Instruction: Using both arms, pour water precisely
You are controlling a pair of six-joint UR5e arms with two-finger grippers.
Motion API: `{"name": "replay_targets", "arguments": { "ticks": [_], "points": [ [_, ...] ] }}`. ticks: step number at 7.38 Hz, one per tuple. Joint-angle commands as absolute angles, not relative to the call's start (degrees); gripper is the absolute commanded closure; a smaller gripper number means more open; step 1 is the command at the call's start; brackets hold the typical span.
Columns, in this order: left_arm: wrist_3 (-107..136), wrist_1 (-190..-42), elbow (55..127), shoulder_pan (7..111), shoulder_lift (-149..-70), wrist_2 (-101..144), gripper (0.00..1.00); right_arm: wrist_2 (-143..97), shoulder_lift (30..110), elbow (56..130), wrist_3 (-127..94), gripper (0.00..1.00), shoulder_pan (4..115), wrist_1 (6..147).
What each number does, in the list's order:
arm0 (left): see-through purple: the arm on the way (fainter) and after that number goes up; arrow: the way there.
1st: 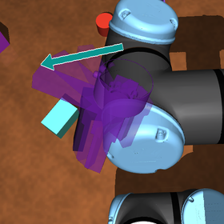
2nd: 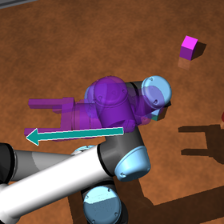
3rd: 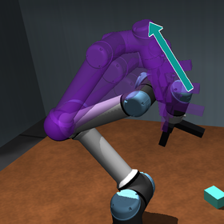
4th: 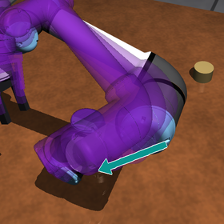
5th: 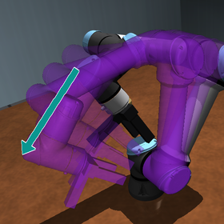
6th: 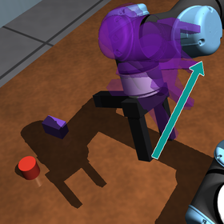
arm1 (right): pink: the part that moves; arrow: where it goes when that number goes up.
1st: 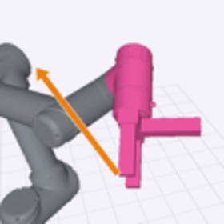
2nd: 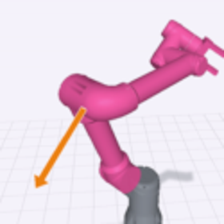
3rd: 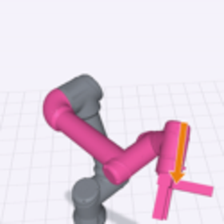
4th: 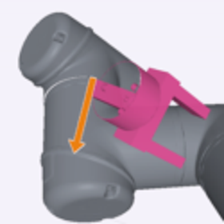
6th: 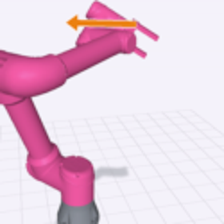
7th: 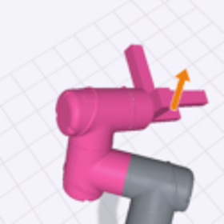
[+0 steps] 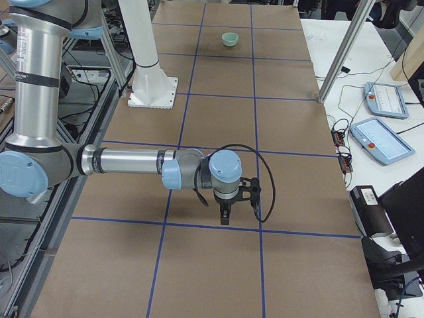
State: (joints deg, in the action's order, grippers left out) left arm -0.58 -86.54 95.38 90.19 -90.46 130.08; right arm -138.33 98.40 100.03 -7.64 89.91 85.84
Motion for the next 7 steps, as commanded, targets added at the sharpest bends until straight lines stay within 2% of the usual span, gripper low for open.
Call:
{"name": "replay_targets", "arguments": {
  "ticks": [1, 7],
  "points": [
    [1.67, -87.1, 95.8, 90.09, -89.48, 130.25, 0.0, -138.69, 98.7, 100.55, -9.58, 0.0, 89.91, 85.96],
    [1.67, -86.92, 95.36, 90.09, -88.59, 132.36, 0.0, -139.22, 100.2, 104.85, -9.93, 0.0, 90.18, 90.09]
  ]
}}
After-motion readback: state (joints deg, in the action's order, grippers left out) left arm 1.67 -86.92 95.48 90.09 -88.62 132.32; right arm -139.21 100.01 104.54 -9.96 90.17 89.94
